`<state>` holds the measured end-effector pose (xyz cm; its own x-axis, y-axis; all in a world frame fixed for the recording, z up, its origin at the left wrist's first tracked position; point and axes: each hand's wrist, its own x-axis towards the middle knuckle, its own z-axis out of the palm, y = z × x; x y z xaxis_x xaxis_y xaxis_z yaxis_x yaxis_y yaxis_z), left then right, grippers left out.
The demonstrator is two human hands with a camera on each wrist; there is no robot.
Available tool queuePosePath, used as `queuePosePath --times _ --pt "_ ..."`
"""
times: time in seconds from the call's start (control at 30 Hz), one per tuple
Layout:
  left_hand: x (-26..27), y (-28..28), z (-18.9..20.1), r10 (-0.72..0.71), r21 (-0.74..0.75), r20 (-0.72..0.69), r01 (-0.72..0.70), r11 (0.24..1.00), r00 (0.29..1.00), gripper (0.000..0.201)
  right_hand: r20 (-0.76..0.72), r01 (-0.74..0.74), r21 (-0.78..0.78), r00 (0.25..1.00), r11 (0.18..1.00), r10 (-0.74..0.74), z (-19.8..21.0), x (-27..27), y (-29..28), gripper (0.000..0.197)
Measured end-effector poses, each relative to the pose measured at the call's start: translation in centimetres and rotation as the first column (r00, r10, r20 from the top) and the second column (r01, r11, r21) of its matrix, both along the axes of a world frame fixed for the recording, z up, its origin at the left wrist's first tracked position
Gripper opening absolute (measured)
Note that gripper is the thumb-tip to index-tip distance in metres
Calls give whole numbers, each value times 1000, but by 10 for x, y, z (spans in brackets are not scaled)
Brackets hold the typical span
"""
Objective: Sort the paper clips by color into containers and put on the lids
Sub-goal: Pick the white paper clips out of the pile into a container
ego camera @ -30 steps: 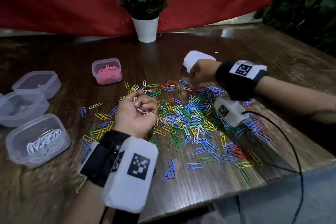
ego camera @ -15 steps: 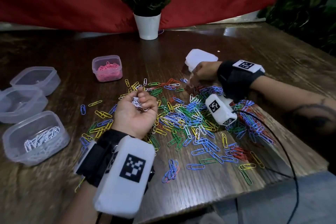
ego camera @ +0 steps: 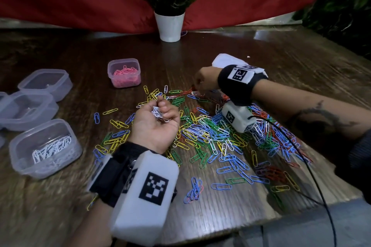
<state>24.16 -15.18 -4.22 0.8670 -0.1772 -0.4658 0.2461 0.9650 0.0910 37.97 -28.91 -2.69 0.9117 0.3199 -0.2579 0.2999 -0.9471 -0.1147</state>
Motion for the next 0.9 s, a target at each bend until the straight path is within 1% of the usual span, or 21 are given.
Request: queuePosePath --times 0.07,0.13,0.2,0.3,0.33,0.37,0.43,0.47,0.5,0.53,0.57,0.63,0.67,0.7,0.73,0.77,0.8,0.83,0.87,0.9 --pt "0 -1 0 -13 13 0 13 1000 1000 36 -23 4 9 1000 1000 -4 0 -1 -2 24" --pt "0 -2 0 -16 15 -2 16 1000 1000 35 -76 26 41 997 999 -23 1 -4 -3 25" --pt "1 0 0 0 -6 -16 0 1000 1000 34 -125 98 115 989 988 -83 1 -7 -4 21" --pt "2 1 0 45 -52 -39 -47 998 998 28 -173 161 232 977 959 -123 4 -14 -12 8" --pt "2 1 0 62 -58 -44 -64 996 997 26 -190 170 292 975 941 -117 7 -16 -15 12" --pt "3 0 -1 76 -50 -43 -78 996 996 24 -231 185 377 968 908 -101 12 -20 -19 15" --pt "3 -2 0 86 21 -23 -85 996 996 28 -340 225 564 940 795 -25 22 -29 -24 15" --pt "3 -4 1 80 64 -4 -79 995 997 32 -380 237 625 925 744 25 27 -35 -24 14" --pt "1 -7 3 61 103 22 -63 993 998 35 -405 241 660 912 712 68 32 -44 -21 12" --pt "-1 -10 5 31 142 56 -38 989 998 37 -413 232 675 905 701 98 36 -52 -15 10" --pt "-3 -12 8 -2 180 91 -15 984 996 39 -410 214 671 905 709 115 40 -62 -7 9" --pt "-5 -16 11 -36 228 139 3 974 990 47 -364 137 615 923 776 125 45 -77 10 9" --pt "-5 -16 11 -31 233 141 -3 973 989 49 -325 95 581 938 808 123 46 -82 17 11" --pt "-4 -15 10 -13 217 135 -17 976 991 47 -278 73 579 954 812 113 48 -83 20 11" --pt "-2 -13 9 20 175 128 -42 984 992 44 -225 74 613 971 787 83 51 -81 19 9" --pt "0 -8 7 66 113 113 -79 990 991 40 -178 108 666 984 739 17 56 -77 16 8" --pt "2 -3 5 112 61 91 -117 991 990 36 -144 150 715 987 682 -66 60 -70 10 12" --pt "4 3 3 140 31 70 -143 989 988 29 -115 175 740 984 650 -134 63 -64 3 17" --pt "5 9 2 152 24 64 -154 988 986 23 -89 179 728 982 662 -167 63 -59 -2 20" --pt "5 14 2 155 35 73 -158 987 985 19 -67 170 684 983 710 -171 61 -56 -4 17"
